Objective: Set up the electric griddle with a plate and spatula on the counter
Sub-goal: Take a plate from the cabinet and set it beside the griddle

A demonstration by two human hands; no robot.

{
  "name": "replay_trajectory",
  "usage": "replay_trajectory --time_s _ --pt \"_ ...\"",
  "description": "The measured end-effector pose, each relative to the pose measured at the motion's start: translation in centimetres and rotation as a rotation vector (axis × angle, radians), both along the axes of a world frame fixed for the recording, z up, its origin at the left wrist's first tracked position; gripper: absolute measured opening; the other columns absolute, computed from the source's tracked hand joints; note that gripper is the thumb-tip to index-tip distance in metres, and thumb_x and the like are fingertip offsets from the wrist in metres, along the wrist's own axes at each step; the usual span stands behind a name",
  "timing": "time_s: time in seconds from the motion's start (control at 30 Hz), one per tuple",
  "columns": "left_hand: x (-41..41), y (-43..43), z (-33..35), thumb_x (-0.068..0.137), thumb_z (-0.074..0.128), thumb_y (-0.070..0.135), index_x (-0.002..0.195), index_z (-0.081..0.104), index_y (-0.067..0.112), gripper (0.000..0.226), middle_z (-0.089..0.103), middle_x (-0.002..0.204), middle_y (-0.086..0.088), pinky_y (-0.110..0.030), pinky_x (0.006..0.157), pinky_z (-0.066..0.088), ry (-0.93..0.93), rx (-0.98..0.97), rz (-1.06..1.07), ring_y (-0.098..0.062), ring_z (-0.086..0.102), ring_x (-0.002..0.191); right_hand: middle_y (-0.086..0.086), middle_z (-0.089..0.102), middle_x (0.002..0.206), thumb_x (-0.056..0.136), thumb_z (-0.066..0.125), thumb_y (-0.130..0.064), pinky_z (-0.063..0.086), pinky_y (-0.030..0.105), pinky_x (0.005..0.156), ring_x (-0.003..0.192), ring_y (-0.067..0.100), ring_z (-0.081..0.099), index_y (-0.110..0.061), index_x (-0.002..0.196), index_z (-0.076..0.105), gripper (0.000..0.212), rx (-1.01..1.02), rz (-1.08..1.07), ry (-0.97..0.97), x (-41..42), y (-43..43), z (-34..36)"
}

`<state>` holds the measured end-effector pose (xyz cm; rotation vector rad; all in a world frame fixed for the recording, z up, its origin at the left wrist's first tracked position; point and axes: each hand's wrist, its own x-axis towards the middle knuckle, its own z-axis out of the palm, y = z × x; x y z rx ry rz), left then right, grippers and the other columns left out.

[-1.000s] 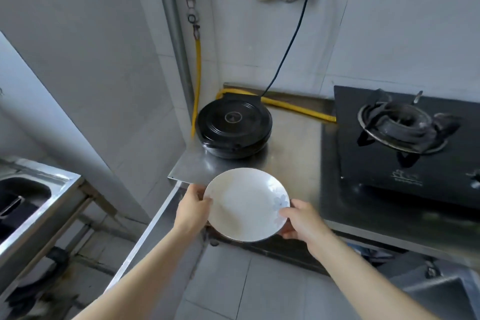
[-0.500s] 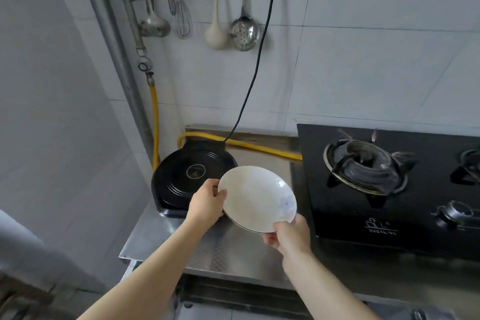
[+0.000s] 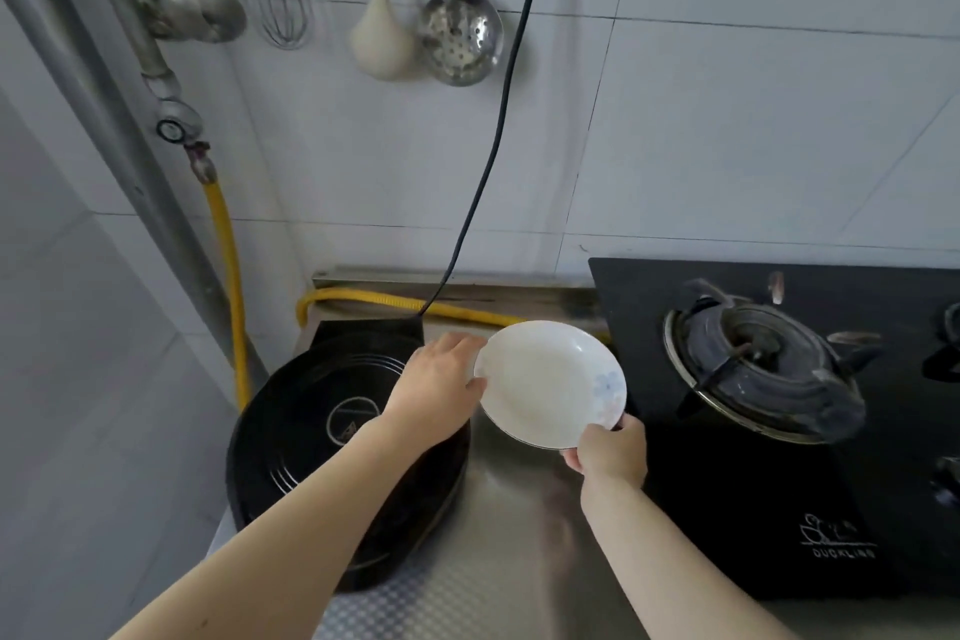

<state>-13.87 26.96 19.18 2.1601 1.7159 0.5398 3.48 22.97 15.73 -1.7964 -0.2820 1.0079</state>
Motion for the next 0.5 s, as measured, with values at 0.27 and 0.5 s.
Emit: replay_trajectory --time_s 0.27,0.5 --pt "2.3 2.9 -1.3 0.09 0.054 0.036 0.146 0.027 0.023 0.063 0.028 0.155 -0.004 -0.038 0.115 0.016 0.253 -0.109 -0.223 -0.025 0.026 0.141 0.016 0.063 0.113 0.088 0.041 0.0 0.055 0.034 0.057 0.073 0.031 0.063 -0.012 0.129 0.056 0.044 -0.066 0.006 0.008 0.7 1.5 -3.6" --pt "3.5 3.4 -1.8 0.091 0.054 0.038 0.146 0.027 0.026 0.062 0.025 0.156 -0.003 -0.041 0.116 0.016 0.274 -0.13 -0.247 -0.025 0.024 0.142 0.006 0.062 0.101 0.085 0.04 0.002 0.051 0.028 0.05 0.082 0.031 0.063 -0.019 0.122 0.06 0.047 -0.059 0.041 0.028 1.7 2.3 -4.1"
